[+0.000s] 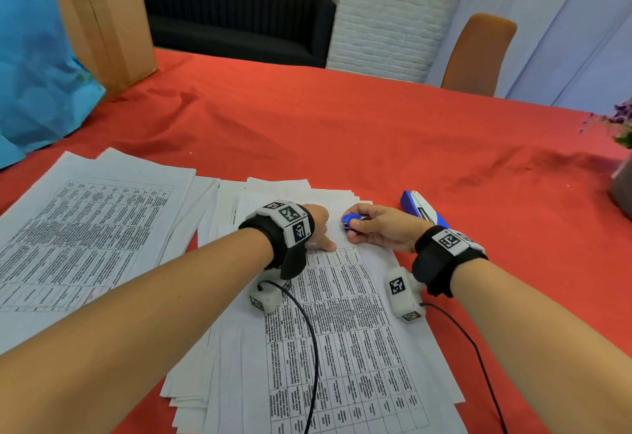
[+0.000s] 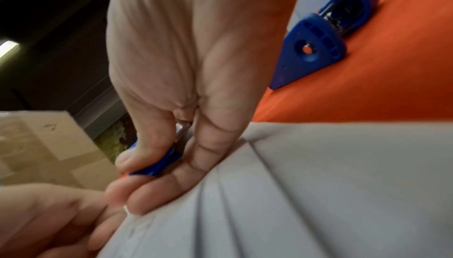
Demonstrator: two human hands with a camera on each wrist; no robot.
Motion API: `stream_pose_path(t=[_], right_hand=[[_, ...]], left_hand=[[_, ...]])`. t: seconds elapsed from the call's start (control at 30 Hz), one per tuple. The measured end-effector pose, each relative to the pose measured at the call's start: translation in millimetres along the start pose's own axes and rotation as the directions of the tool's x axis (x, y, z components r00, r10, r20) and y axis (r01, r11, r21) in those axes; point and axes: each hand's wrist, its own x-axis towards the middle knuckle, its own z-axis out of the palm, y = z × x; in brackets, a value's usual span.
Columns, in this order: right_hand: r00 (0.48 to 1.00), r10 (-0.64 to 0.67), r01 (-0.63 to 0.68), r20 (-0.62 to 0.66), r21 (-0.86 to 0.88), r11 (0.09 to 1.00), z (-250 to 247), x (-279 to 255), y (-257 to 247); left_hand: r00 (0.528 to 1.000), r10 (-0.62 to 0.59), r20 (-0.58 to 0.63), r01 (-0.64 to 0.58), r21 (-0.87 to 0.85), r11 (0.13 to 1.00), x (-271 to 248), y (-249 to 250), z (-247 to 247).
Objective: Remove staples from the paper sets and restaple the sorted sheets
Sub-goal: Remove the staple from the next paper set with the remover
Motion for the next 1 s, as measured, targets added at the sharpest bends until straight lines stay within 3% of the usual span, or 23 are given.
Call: stream_pose_path(t=[0.1, 0.2, 0.3, 0.37, 0.4, 0.47, 0.53, 0.57, 0.7, 0.87, 1.0], right_hand=[[0.988, -0.073, 0.102, -0.134, 0.224, 0.969, -7, -7, 6], [0.983, -0.086, 0.123, -0.164, 0.232, 0.965, -9, -15, 7], [0.992, -0.115, 0.118, -0.048, 0.086, 0.989, 7, -19, -7], [0.983, -0.179, 0.166, -0.048, -0.193, 0.967, 17, -15, -22], [0.974, -0.210, 0.160, -0.081, -0.405, 0.900, 20, -12, -30], [0.970, -0.209, 0.039, -0.121, -0.774, 0.631, 19, -7, -41], [0.986, -0.119, -0.073, -0.121, -0.935, 0.348, 19, -5, -46], [0.990, -0.096, -0.079, -0.108, -0.962, 0.262, 22, -5, -45], [0.991, -0.135, -0.009, -0.026, -0.993, 0.121, 35, -4, -35], [0.984, -0.179, 0.005, -0.017, -0.993, 0.122, 36, 2, -24], [0.973, -0.212, -0.003, -0.089, -0.926, 0.377, 24, 0, -19]], left_hand=[[0.999, 0.013, 0.029, -0.013, -0.019, 1.000, -5, 2, -1], [0.999, 0.020, 0.038, -0.017, -0.088, 0.996, -14, -1, -5], [0.998, 0.026, 0.061, -0.003, -0.356, 0.935, -15, -13, -8], [0.999, 0.008, 0.037, 0.012, -0.523, 0.852, -18, -24, -8], [1.000, -0.013, 0.012, 0.018, -0.516, 0.857, -18, -29, -8], [0.999, -0.043, 0.004, 0.040, -0.476, 0.879, -16, -35, -3], [1.000, -0.028, -0.008, 0.021, -0.456, 0.890, -19, -33, 1], [1.000, -0.018, -0.026, 0.004, -0.452, 0.892, -21, -30, 2], [0.995, -0.001, -0.104, -0.040, -0.389, 0.920, -22, -18, 5], [0.994, -0.016, -0.110, -0.021, -0.328, 0.944, -22, -12, 5], [0.995, -0.014, -0.102, -0.018, -0.306, 0.952, -24, -11, 4]])
